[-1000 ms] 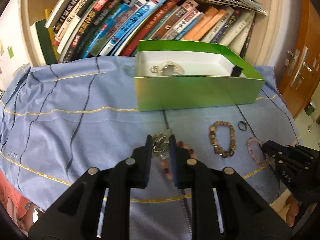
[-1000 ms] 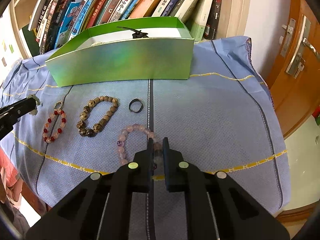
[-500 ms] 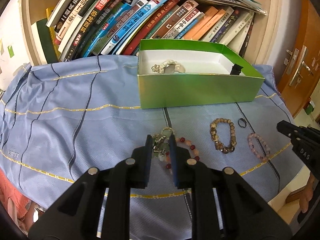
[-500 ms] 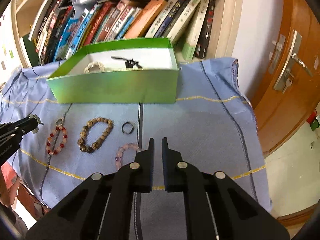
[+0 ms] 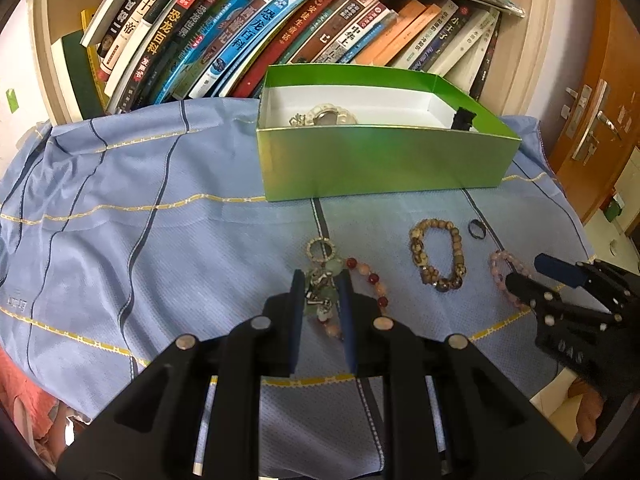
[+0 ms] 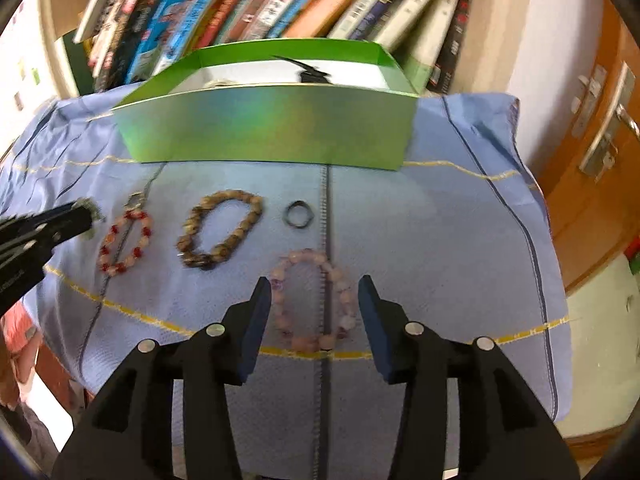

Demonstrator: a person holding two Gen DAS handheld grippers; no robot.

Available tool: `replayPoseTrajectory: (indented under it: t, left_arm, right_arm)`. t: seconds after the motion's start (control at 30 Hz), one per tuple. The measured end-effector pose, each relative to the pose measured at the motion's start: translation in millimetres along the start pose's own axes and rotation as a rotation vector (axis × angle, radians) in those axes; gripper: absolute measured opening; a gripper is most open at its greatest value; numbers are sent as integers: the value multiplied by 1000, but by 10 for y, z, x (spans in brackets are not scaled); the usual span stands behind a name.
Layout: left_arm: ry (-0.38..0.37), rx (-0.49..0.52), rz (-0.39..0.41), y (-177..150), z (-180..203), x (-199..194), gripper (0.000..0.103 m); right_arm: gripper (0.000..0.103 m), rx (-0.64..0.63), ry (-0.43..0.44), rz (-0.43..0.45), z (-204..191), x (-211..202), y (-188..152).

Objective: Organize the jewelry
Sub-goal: 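Close the left tool on the red bead bracelet while the right tool grips the pink bead bracelet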

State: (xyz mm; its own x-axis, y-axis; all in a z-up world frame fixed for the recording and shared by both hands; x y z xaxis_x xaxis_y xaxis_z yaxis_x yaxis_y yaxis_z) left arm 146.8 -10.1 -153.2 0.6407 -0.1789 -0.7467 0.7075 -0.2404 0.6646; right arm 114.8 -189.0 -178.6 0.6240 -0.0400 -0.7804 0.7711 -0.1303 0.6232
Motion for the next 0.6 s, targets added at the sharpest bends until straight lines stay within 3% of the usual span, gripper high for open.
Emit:
replayPoseTrajectory:
  t: [0.2, 0.43, 0.6]
  left_arm:
    - [-6, 6, -10, -29, 53, 34, 17]
    - [-6, 11, -16, -46, 89, 45, 17]
    - [-6, 9, -20, -58, 95, 51, 17]
  right_arm:
    - [34, 6, -29, -19, 76, 97, -11]
    - [9, -4, 3, -20, -22, 106, -35]
    - [8, -8, 4, -14, -51, 104, -54]
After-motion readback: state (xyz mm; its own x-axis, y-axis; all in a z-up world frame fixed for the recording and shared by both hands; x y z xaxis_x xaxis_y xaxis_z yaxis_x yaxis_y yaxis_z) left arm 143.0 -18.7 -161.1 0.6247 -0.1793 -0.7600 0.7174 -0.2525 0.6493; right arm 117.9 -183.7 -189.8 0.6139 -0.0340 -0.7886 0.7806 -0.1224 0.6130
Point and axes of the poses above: each gripper's, at about its wrist camera, not at the fingertips, and x roughly the way its jaws point, z to its right, y to its top, the point moved 10 cm from there along x, roughly the way its jaws point, and after that the axes turned 5 degrees about x, right-handed, at the moved point
